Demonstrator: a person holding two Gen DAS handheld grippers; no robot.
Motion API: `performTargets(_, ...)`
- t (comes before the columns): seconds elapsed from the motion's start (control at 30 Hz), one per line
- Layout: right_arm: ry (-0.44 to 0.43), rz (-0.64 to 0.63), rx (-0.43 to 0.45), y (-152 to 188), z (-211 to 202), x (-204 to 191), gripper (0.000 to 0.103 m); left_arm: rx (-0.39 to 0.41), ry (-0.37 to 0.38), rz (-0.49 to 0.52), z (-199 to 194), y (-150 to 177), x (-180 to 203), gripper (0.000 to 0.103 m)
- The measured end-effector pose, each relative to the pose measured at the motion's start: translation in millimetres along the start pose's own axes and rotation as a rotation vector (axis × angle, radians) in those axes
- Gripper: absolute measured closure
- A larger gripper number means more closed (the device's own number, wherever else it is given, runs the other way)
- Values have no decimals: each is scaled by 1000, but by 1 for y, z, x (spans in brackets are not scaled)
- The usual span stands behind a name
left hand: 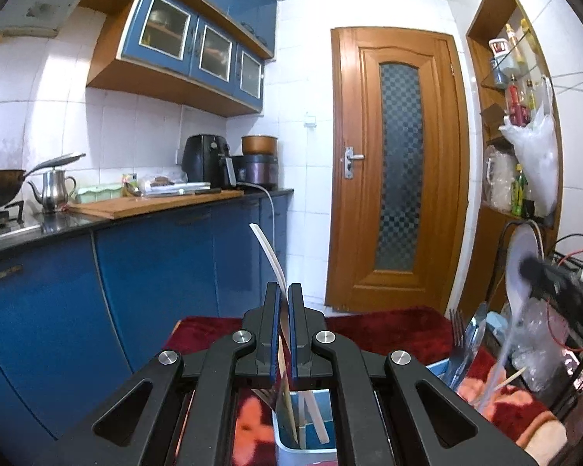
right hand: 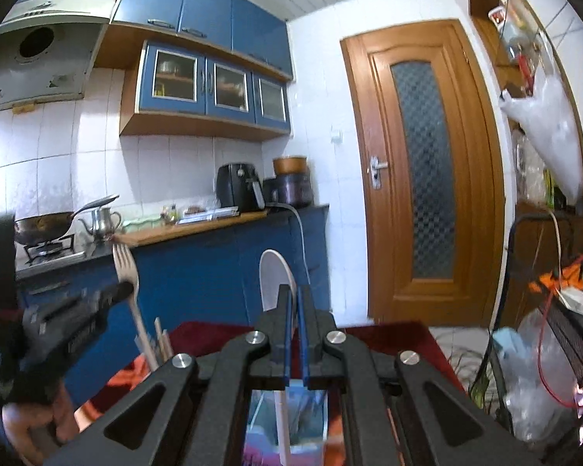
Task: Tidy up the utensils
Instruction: 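Lower the spoon and fork into the box and open both tools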
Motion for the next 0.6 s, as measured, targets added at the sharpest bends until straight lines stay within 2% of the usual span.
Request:
performTargets(0.17, 29, -15, 43, 9, 21, -1, 98, -44, 22, -14, 7, 16, 1, 99)
performTargets(0.37, 8, -1, -40, 31, 31, 1, 98, -101, 47, -21, 8, 31, 4, 98)
performTargets(0.47, -9, 3, -75, 38, 27, 2, 96, -118, 53, -18, 4, 35, 7, 82)
performTargets(0.53, -17, 1, -86, 40, 25, 2, 87, -116, 54, -13, -1, 36, 8, 69)
performTargets(0.6, -26, 17, -86, 38, 19, 4, 83, -115, 63, -7, -7, 35, 10, 67)
Point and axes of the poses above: each gripper's, at about its wrist camera, not at the fingertips, and z roughly the way its jaws point, x to its right, y to its underside, the point moved 1 cm from there along z, roughly the way its jaws point, and after that the axes turned 10 degrees about x, right-handed, at the moved point
